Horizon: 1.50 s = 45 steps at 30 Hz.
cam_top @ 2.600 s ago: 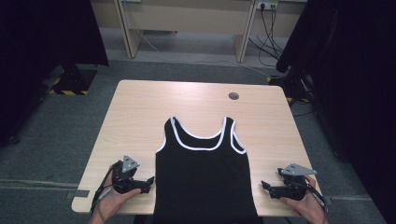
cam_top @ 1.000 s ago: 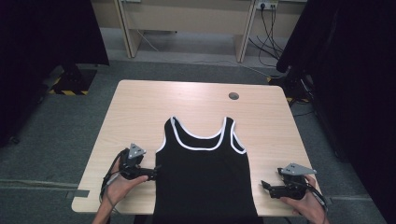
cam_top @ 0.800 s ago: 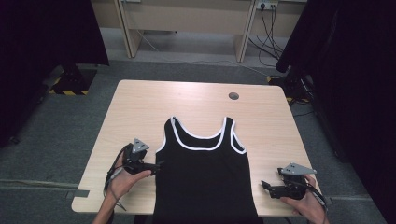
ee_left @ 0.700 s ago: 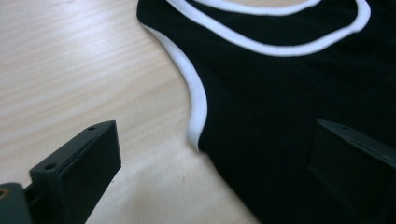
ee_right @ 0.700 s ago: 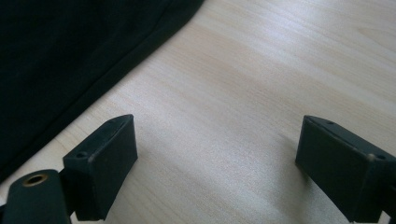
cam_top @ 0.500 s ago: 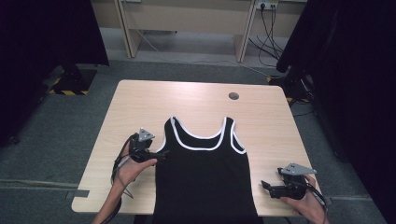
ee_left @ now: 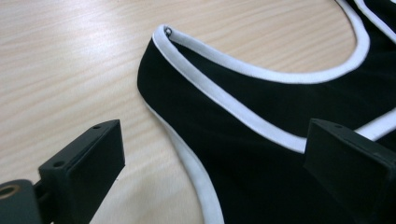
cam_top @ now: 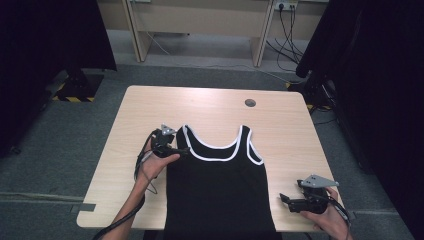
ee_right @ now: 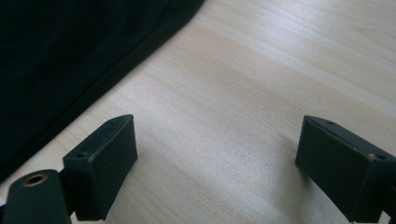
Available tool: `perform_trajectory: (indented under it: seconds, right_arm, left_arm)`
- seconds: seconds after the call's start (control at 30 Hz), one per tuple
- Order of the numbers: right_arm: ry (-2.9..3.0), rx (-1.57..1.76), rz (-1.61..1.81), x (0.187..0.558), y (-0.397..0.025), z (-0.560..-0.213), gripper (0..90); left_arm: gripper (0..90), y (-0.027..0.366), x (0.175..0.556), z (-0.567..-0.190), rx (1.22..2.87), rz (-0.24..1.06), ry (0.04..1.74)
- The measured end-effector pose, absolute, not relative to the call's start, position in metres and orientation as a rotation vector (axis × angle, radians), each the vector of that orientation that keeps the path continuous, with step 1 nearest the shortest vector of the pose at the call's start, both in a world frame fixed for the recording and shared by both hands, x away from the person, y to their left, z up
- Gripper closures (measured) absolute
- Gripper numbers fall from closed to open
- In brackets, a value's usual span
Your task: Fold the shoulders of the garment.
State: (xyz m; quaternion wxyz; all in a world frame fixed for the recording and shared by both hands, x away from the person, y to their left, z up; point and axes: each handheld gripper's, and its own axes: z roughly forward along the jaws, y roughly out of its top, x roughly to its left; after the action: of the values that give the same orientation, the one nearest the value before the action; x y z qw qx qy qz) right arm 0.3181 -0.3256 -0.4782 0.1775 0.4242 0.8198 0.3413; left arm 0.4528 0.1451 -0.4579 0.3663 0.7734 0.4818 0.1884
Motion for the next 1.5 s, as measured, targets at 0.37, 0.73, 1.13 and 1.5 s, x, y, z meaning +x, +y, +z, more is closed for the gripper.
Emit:
perform_trajectory:
  seconds: [0.37,0.73,1.13,1.5]
  right_arm:
    - [2.322,1.198,0.967,0.318,-0.326,-0.478,12.8]
    - [2.323,1.196,0.967,0.319,-0.326,-0.478,12.8]
    - [2.323,1.196,0.968,0.319,-0.326,-0.478,12.8]
    - [2.323,1.196,0.967,0.319,-0.326,-0.478,12.8]
  left_arm:
    - [4.9,0.133,0.488,-0.466,2.023,0.493,1.267]
    - [13.8,0.128,0.521,-0.48,2.031,0.516,1.284]
    - [78.9,0.113,0.512,-0.461,2.079,0.485,1.135]
    - [79.6,0.126,0.456,-0.418,2.012,0.507,1.019]
